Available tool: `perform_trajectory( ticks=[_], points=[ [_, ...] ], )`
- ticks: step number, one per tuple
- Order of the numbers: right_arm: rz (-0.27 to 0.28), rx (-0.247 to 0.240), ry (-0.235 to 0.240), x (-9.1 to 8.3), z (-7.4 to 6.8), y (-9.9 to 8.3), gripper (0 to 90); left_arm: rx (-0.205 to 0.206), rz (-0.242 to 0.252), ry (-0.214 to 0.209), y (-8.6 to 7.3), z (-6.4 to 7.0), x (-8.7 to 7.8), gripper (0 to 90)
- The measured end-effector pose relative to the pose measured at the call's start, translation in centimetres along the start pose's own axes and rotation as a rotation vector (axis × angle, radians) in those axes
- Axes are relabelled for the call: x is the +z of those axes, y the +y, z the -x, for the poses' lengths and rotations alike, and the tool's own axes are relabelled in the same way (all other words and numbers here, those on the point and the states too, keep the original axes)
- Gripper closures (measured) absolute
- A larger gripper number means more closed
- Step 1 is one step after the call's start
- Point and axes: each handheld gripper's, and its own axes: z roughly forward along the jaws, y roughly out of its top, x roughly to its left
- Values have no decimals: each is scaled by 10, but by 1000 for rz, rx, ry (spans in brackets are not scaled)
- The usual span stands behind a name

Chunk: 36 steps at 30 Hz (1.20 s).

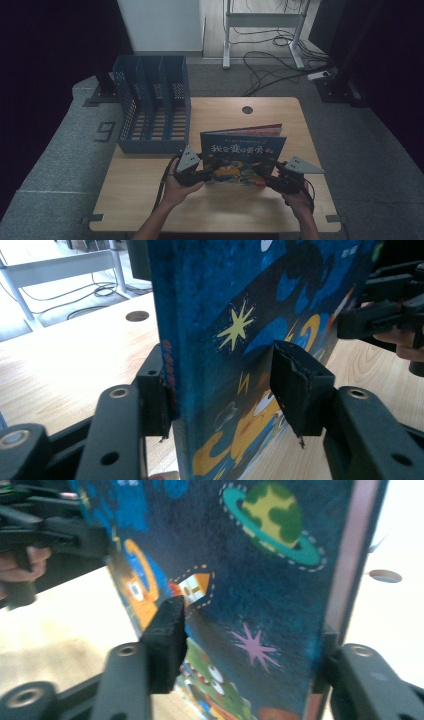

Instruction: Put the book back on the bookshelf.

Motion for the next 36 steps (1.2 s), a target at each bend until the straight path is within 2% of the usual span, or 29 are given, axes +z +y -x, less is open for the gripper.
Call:
perform_trajectory(
  ticks=[6, 9, 14, 17, 23, 27, 30, 32, 36],
  points=[
    [12, -5, -95, -4, -2, 5, 352, 16, 42, 5, -1, 5, -7, 514],
    [5, -18, -107, -4, -3, 6, 329, 16, 66, -2, 3, 6, -12, 521],
    [2, -17, -116, -2, -5, 7, 309, 22, 78, -5, 8, 6, -15, 546],
    [2, 12, -136, -2, -1, 7, 257, 26, 84, -3, 7, 7, -16, 556],
    [6, 52, -166, -1, 6, 8, 211, 18, 98, -28, 5, 9, -19, 614],
    [7, 68, -148, 6, 8, 10, 206, 15, 104, -48, 5, 10, -20, 642],
    [5, 66, -111, 12, 7, 12, 213, 13, 104, -59, 7, 11, -20, 630],
    [-4, 46, -135, 15, 4, 13, 221, 11, 101, -63, 10, 11, -19, 618],
    [2, 59, -137, 15, 4, 13, 228, 14, 111, -63, 15, 11, -19, 593]
  ],
)
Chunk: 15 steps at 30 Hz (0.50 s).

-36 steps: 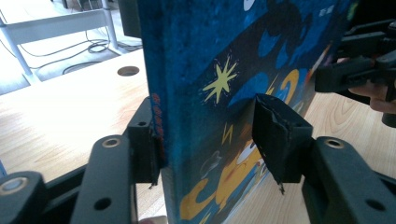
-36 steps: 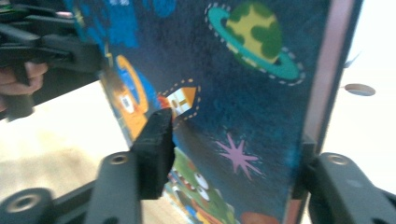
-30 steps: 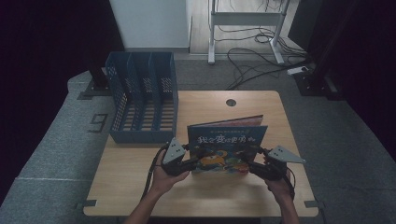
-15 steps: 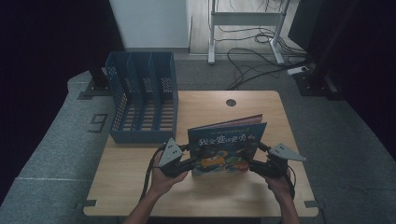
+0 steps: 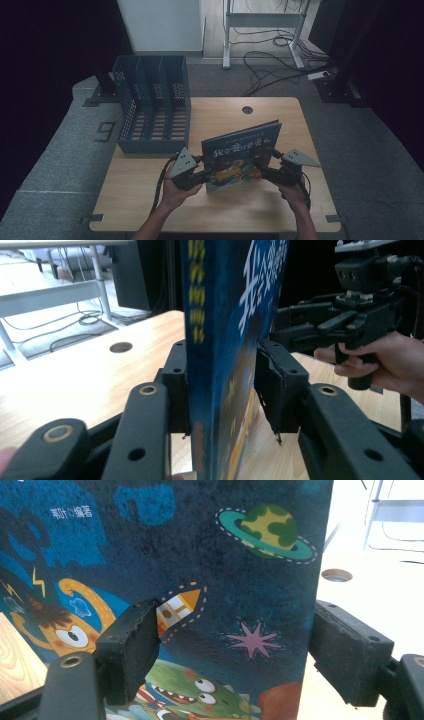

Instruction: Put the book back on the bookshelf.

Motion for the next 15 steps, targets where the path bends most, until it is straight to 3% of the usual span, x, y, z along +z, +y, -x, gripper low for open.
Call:
perform_trajectory(
  ticks=[7, 15],
  points=[
    [0, -7, 38, 1, 0, 0, 232, 5, 32, -52, 15, 2, 2, 568],
    [-2, -15, 56, 5, -3, 0, 242, -24, 52, -69, 24, -4, -5, 584]
  ],
)
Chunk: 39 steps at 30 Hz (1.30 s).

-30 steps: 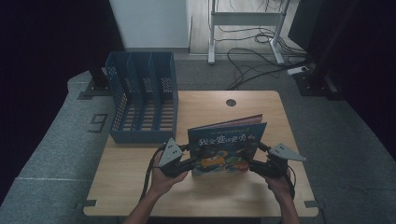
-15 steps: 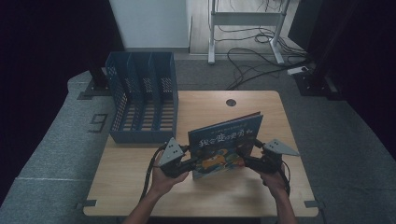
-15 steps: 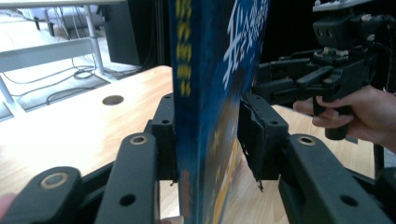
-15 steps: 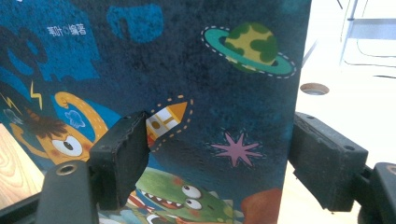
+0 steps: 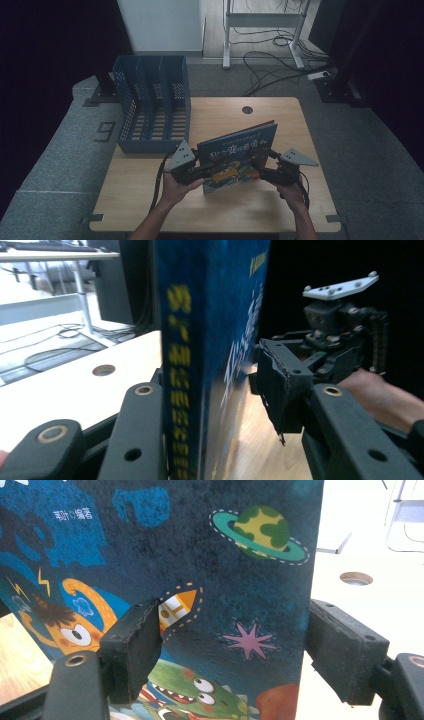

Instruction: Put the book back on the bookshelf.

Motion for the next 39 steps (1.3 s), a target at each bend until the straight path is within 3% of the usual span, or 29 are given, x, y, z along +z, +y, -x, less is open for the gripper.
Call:
perform_trajectory(
  ticks=[9, 11, 22, 25, 29, 35, 39],
  points=[
    [-2, -9, 23, 5, -4, 1, 250, 12, 12, 16, 2, -6, -7, 665],
    [-2, -15, 21, 6, -4, 1, 252, 14, 6, 3, 3, -7, -7, 686],
    [-9, -53, 50, 14, -15, 1, 279, 55, 21, 12, 5, 1, -12, 734],
    [-14, -46, 57, 16, -14, 0, 284, 46, 24, 2, 4, 0, -15, 763],
    [-14, -38, 59, 18, -15, 0, 275, 5, 19, -47, 5, -3, -14, 786],
    [-21, -44, 38, 20, -18, 1, 278, -2, 13, -49, 5, -3, -14, 790],
    [-20, -42, 36, 20, -19, 1, 276, -33, 12, -55, 6, -3, -12, 783]
  ],
)
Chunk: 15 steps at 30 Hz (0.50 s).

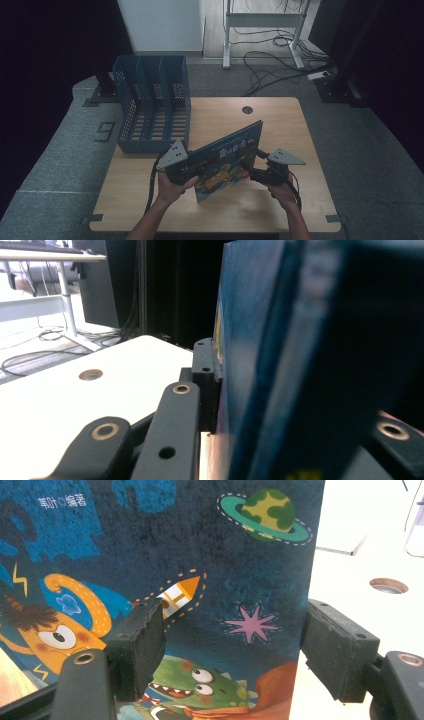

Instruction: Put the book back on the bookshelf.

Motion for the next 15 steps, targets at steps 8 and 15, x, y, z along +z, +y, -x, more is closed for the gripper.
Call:
perform_trajectory(
  ticks=[8, 15],
  points=[
    [-2, -8, -10, 1, -2, 0, 272, 10, -4, 10, 0, 2, 0, 793],
    [1, -8, -1, -1, 0, 1, 269, 1, 7, 53, -2, 8, -2, 819]
  ],
)
